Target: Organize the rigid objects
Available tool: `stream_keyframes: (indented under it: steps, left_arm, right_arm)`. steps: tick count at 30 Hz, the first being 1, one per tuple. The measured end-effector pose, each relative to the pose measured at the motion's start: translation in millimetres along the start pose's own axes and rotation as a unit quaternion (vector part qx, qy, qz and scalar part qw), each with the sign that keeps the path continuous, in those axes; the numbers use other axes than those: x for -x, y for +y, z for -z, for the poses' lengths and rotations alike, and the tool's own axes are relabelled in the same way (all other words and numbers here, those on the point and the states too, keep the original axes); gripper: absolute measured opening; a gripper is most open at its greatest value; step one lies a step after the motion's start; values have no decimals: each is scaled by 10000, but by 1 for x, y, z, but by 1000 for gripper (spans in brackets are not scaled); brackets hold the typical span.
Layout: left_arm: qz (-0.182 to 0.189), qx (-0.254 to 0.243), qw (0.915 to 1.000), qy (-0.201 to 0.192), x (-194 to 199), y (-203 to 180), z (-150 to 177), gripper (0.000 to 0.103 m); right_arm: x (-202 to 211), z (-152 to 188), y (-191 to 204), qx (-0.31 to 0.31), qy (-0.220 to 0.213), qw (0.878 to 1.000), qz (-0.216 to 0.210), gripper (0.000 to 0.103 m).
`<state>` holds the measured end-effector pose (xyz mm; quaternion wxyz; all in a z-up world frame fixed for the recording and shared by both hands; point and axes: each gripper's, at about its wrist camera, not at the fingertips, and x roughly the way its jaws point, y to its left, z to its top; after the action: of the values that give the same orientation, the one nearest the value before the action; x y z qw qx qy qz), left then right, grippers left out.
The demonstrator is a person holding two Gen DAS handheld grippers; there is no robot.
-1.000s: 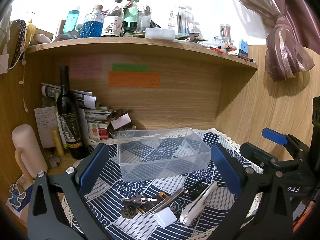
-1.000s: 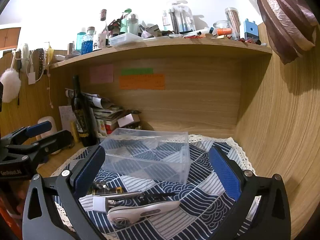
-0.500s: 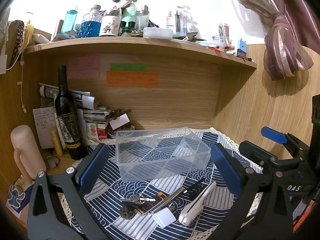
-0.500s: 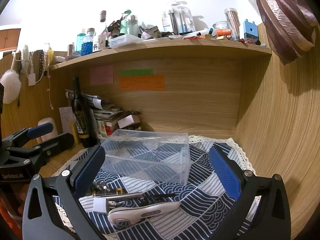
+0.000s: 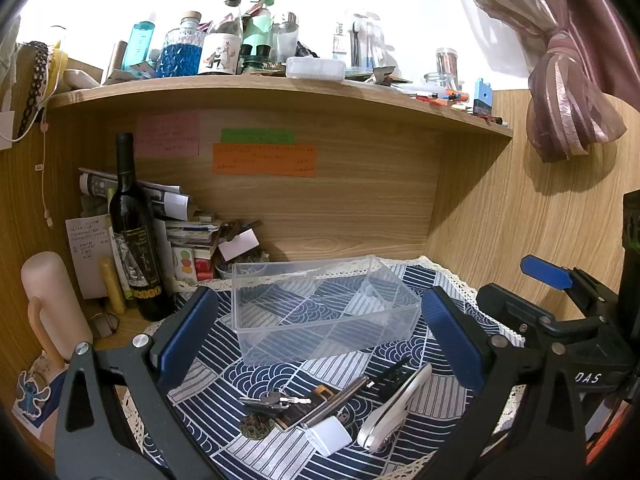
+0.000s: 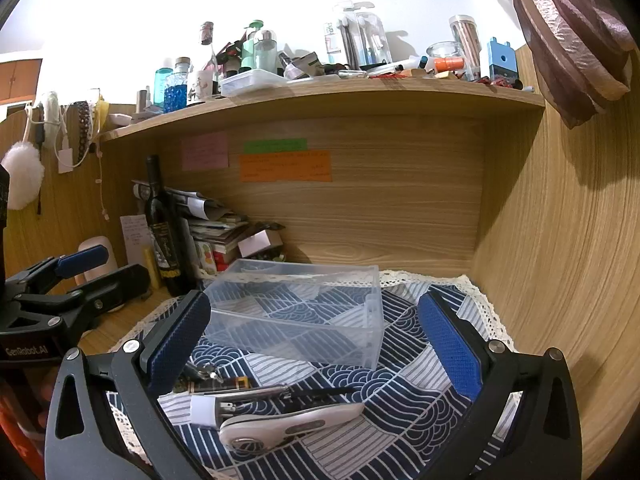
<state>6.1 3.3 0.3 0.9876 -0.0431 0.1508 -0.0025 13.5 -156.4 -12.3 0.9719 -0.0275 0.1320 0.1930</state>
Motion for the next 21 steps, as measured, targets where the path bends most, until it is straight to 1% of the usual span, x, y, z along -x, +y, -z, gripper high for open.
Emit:
stream_keyframes:
  steps: [21]
  left_arm:
    - [-7,-51,10000,-24,2,-6,-1,103]
  right_arm:
    - [1,0,0,-20,-22,10000,-12,103]
